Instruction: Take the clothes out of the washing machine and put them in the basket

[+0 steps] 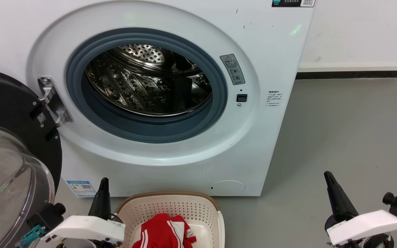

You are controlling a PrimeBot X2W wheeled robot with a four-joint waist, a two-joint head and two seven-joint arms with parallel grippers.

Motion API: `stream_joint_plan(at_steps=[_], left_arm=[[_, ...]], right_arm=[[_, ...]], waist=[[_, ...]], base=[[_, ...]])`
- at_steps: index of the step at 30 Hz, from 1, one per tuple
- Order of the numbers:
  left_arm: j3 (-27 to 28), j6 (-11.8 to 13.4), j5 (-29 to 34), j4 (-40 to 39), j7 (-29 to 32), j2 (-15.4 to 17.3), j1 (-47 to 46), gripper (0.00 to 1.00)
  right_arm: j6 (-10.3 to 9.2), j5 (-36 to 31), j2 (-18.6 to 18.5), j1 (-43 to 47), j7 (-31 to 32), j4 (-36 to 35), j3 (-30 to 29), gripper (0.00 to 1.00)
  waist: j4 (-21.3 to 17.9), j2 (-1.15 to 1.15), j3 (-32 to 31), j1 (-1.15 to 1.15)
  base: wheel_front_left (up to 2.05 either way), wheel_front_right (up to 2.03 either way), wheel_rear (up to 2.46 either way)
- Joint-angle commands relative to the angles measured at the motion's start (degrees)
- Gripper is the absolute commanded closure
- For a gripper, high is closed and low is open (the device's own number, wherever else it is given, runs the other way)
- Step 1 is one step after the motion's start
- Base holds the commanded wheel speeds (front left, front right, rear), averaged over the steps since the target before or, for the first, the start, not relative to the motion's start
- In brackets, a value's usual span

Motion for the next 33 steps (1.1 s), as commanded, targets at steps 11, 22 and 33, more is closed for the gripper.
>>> stream_joint_plan(at_steps=[11, 22, 33], left_arm=[[1.5, -1.3, -10.83, 0.45, 2.58, -0.01, -2.72, 1.0], [2.47, -2.12, -18.2, 1.18, 4.44, -0.07, -3.34, 1.0], [3.4, -2.95, -25.94, 1.93, 6.34, -0.13, -4.02, 1.0]], right_arm=[[0.0, 11.48, -0.6, -2.85, 0.97, 1.25, -1.02, 1.0], [0.0, 19.21, -0.65, -3.86, 1.78, 2.51, -1.78, 1.0], [0.0, 27.29, -0.62, -4.88, 2.64, 3.89, -2.66, 1.0]], waist=[[0.18, 0.0, 0.22, 0.0], [0.34, 0.0, 0.4, 0.0], [0.52, 0.0, 0.61, 0.0]], base=[[0.0, 0.0, 0.0], [0.0, 0.0, 0.0], [0.0, 0.0, 0.0]])
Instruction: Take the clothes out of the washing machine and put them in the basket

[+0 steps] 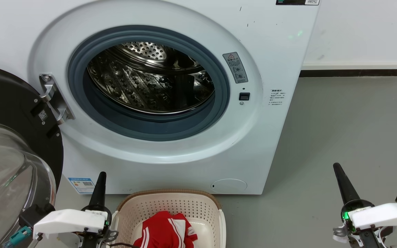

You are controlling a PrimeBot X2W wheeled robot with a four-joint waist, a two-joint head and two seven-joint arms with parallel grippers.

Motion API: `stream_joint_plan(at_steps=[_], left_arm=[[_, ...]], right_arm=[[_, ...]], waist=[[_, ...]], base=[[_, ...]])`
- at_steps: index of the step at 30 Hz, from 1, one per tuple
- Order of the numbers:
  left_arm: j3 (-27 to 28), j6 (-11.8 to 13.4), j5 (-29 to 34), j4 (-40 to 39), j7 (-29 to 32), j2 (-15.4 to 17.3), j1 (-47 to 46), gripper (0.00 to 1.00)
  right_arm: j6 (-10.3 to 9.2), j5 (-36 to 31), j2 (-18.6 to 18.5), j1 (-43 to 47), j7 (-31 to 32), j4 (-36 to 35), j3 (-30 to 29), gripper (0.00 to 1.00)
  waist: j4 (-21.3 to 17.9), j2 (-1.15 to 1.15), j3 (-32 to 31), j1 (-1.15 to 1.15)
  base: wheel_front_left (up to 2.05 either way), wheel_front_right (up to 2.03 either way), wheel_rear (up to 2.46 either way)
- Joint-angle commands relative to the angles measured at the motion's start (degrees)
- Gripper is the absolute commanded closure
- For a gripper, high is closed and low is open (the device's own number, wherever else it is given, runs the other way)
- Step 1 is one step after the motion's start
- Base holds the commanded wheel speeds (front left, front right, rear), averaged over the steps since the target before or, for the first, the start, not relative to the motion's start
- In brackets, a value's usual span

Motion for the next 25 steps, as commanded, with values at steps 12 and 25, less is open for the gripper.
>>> stream_joint_plan(at_steps=[12, 25], left_arm=[[1.05, -1.12, -7.44, 0.38, 1.91, -0.02, -1.84, 1.0], [1.79, -1.77, -13.79, 1.02, 3.46, -0.08, -2.28, 1.0]], right_arm=[[0.01, 7.86, -0.2, -2.08, 0.96, 1.08, -1.01, 1.0], [0.01, 14.25, -0.03, -3.01, 1.79, 2.2, -1.86, 1.0]], waist=[[0.18, 0.0, 0.21, 0.0], [0.36, 0.0, 0.42, 0.0]], base=[[0.0, 0.0, 0.0], [0.0, 0.0, 0.0]])
